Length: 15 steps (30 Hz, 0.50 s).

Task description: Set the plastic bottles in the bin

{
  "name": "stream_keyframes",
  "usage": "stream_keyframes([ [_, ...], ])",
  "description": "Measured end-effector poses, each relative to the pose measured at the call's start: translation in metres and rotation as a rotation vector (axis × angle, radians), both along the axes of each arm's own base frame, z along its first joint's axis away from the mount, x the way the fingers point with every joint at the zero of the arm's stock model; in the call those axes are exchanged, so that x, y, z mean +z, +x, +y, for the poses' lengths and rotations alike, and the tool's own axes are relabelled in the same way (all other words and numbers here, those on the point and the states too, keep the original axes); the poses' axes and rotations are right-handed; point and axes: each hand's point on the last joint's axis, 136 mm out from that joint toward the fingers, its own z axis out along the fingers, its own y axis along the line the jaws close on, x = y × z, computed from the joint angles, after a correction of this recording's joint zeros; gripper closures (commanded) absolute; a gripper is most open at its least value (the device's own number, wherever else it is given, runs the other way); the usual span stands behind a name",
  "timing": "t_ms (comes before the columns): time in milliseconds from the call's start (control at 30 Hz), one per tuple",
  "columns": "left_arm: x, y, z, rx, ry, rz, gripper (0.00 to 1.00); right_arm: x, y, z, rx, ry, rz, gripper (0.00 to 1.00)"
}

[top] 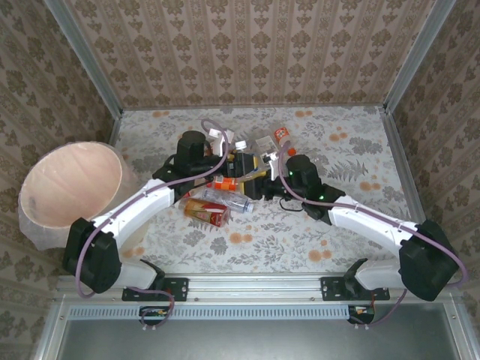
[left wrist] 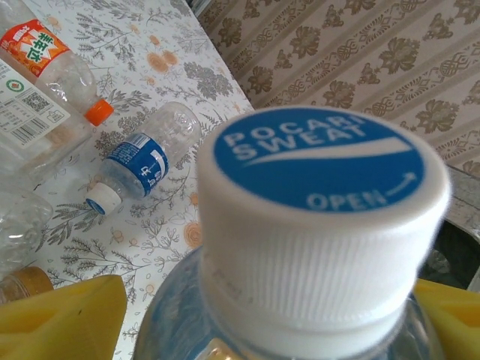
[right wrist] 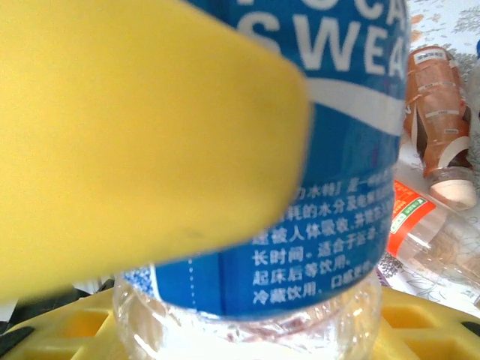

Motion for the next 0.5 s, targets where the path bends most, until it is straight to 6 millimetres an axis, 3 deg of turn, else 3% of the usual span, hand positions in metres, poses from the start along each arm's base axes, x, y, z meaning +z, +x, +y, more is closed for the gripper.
stream_keyframes([
  [167, -0.002, -0.002, -0.003, -0.011, 0.004, -0.004, 0.35, 0.001, 0.005, 0.006, 0.012, -0.002, 0.004, 0.62],
  [267, -0.001, -0.001, -0.002, -0.002, 0.011, -0.022, 0.40, 0.001, 0.005, 0.007, 0.017, -0.002, 0.002, 0.55],
  [300, 0.000, 0.000, -0.001, 0.003, 0.013, -0.026, 0.41, 0.002, 0.005, 0.008, 0.020, 0.000, 0.000, 0.51],
  [367, 0.002, -0.001, 0.001, 0.015, 0.016, -0.038, 0.43, 0.003, 0.005, 0.008, 0.027, 0.003, -0.007, 0.34],
  [500, 0.004, 0.001, 0.009, 0.061, 0.040, -0.072, 0.45, 0.008, 0.003, 0.011, 0.047, 0.008, -0.023, 0.15],
])
